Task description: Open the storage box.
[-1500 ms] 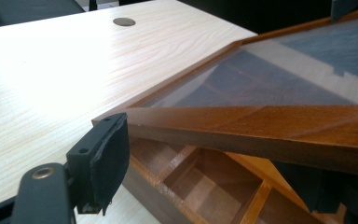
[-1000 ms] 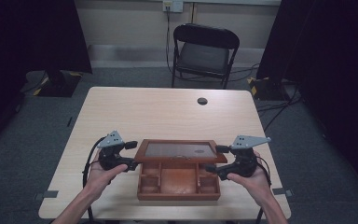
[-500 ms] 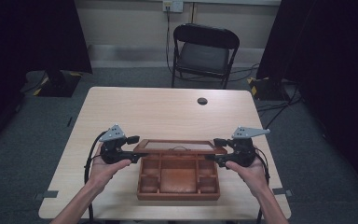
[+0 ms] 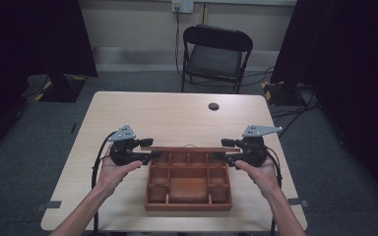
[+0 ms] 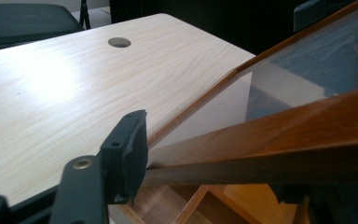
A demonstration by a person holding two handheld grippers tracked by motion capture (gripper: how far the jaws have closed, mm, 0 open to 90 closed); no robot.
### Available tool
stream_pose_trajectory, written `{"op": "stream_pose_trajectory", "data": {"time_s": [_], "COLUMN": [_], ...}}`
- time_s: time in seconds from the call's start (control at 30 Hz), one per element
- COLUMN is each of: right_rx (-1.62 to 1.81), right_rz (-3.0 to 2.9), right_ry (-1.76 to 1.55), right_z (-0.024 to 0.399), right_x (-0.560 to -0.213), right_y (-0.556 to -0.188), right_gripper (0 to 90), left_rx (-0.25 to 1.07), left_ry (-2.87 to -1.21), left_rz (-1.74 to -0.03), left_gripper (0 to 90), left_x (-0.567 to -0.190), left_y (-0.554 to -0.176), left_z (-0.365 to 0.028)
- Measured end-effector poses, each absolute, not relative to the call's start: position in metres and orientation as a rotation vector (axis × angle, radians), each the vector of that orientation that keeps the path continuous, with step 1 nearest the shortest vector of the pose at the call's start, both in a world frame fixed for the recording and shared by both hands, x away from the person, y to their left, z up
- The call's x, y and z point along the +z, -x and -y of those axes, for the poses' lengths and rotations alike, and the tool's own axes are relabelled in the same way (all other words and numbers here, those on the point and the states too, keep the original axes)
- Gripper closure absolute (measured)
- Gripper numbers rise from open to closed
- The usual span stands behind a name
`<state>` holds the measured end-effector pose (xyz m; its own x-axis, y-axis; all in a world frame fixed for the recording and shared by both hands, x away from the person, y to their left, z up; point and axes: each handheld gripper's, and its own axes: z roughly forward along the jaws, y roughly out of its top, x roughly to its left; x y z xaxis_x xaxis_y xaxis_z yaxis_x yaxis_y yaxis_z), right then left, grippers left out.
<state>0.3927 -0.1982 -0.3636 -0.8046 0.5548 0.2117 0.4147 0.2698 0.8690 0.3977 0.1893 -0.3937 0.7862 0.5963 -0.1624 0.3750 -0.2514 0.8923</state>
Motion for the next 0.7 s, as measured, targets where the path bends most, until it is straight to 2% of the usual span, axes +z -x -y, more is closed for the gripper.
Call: {"op": "stream_pose_trajectory", "data": {"time_s": [0.27, 0.53, 0.7], "right_rx": [1.59, 1.605, 1.603], "right_rz": [-2.378, -2.352, -2.333], "right_ry": [-0.891, -0.898, -0.914], "right_z": [0.192, 0.191, 0.191], "right_x": [-0.352, -0.348, -0.35], "right_y": [-0.404, -0.415, -0.422], "right_gripper": [37.5, 43.9, 43.4], "left_rx": [0.27, 0.256, 0.233], "left_ry": [-1.865, -1.854, -1.847], "left_rz": [-0.749, -0.743, -0.74], "left_gripper": [44.8, 45.9, 46.8], "left_x": [-0.386, -0.385, -0.383], "left_y": [-0.408, -0.421, -0.428], "left_z": [-0.188, -0.189, -0.19]}}
